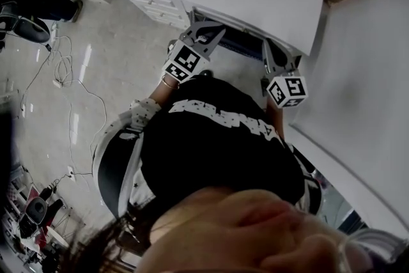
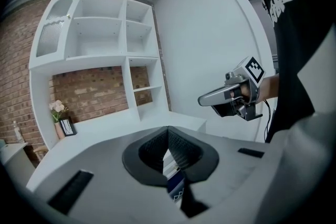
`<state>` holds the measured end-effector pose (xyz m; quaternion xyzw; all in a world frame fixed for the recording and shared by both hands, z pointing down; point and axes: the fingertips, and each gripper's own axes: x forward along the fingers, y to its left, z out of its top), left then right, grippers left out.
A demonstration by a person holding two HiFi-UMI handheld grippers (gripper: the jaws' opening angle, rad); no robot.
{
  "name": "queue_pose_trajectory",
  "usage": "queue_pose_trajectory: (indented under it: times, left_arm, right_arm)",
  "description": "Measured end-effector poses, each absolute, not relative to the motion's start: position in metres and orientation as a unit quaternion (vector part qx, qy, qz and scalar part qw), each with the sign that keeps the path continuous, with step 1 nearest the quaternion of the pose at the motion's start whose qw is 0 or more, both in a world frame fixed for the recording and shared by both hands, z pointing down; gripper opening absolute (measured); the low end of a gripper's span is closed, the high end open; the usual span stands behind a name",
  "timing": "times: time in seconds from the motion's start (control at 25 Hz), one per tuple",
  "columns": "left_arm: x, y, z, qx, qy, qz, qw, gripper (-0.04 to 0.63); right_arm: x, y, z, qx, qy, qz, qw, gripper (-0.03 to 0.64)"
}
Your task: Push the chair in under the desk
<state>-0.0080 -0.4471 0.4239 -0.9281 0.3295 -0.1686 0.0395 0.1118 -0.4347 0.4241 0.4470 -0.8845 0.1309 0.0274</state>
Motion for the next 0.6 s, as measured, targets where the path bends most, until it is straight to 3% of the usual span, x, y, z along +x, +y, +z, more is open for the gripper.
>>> queue_pose_trajectory:
  times: [0.6]
  left_arm:
    - [-0.019, -0.455, 0.425, -0.919, 0.353, -0.171, 0.037, 0.035]
  right_arm:
    - [0.102, -0.448, 0.419, 0.426, -0.896, 0.120, 0.036, 0.029]
